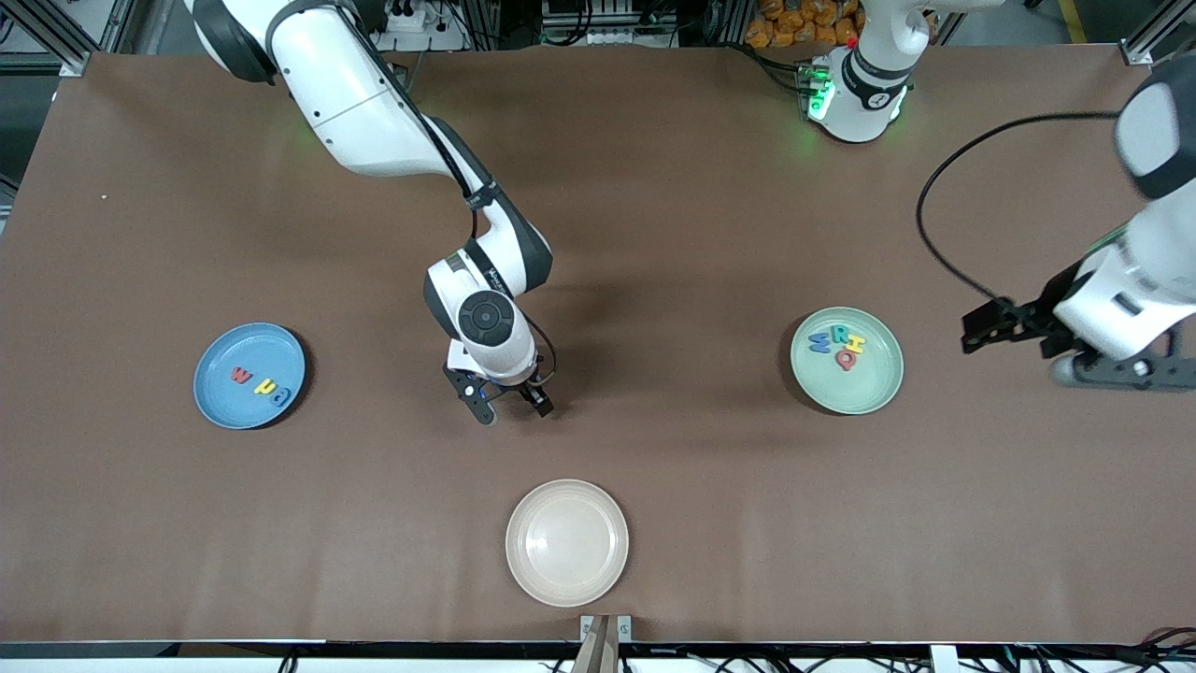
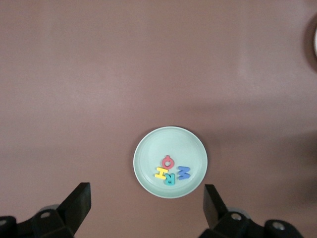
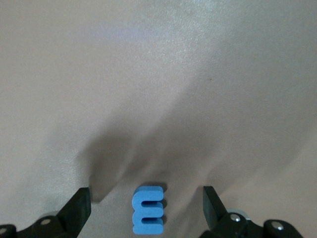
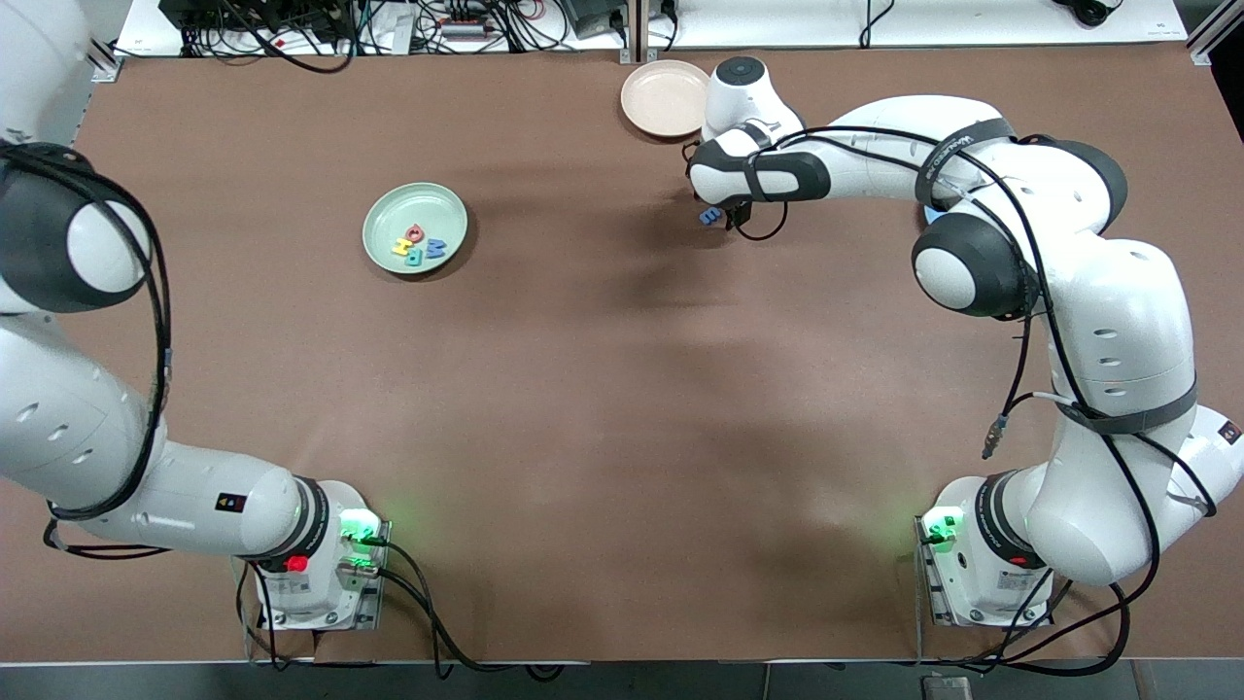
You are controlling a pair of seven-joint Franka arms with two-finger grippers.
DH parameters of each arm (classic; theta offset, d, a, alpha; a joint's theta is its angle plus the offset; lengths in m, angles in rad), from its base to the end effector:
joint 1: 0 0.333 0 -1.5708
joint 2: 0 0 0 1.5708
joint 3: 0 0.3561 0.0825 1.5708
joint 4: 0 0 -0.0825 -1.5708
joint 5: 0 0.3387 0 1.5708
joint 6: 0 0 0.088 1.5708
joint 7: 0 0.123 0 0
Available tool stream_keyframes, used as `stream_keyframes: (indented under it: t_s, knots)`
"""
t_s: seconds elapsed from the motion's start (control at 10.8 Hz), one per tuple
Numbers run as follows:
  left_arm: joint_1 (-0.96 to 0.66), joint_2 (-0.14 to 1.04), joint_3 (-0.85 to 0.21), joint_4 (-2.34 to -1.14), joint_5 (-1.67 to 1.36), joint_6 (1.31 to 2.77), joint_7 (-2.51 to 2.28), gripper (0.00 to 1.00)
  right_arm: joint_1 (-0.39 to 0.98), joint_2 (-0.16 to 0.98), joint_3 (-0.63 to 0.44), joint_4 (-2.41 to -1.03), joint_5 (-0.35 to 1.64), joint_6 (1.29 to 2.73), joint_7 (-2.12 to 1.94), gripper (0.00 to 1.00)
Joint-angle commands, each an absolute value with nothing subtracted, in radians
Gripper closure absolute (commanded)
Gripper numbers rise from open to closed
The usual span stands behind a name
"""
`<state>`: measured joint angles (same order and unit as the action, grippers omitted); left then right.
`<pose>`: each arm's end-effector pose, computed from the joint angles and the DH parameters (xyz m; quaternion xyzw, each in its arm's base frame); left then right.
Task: Sort upper and lower case letters into plates
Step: 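Grasp the blue lowercase m with the right gripper while the left withdraws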
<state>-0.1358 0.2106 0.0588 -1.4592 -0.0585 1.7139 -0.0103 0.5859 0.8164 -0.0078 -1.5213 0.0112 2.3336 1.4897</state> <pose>0.5910 -0.0560 0.5939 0.9990 -0.0306 0.0212 0.0239 0.5894 0.3862 0.2178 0.8967 -0.4426 -0.0021 0.0011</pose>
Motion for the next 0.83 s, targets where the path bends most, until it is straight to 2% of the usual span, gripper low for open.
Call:
stream_keyframes:
  t_s: [0.0,0.09,0.19,0.46,0.74]
  knots:
    - [-0.083,0.174,0.014,-1.422,-0.044,1.605,-0.034,0.0,0.594,0.827,-0.011,-1.506,0.005,2.335,1.517,0.25]
    - [-0.086,0.17,0.017,-1.419,-0.043,1.577,-0.035,0.0,0.594,0.827,-0.011,-1.506,-0.005,2.336,1.517,0.85]
    - [-0.086,0.169,0.018,-1.411,-0.04,1.55,-0.037,0.0,0.598,0.827,-0.011,-1.506,-0.006,2.336,1.516,1.0]
    - [-0.075,0.163,0.034,-1.394,-0.031,1.476,-0.037,0.0,0.6,0.827,-0.011,-1.506,-0.006,2.336,1.514,1.0]
    - [-0.081,0.172,0.051,-1.352,-0.006,1.476,-0.044,0.0,0.598,0.818,-0.012,-1.506,-0.011,2.324,1.499,1.0]
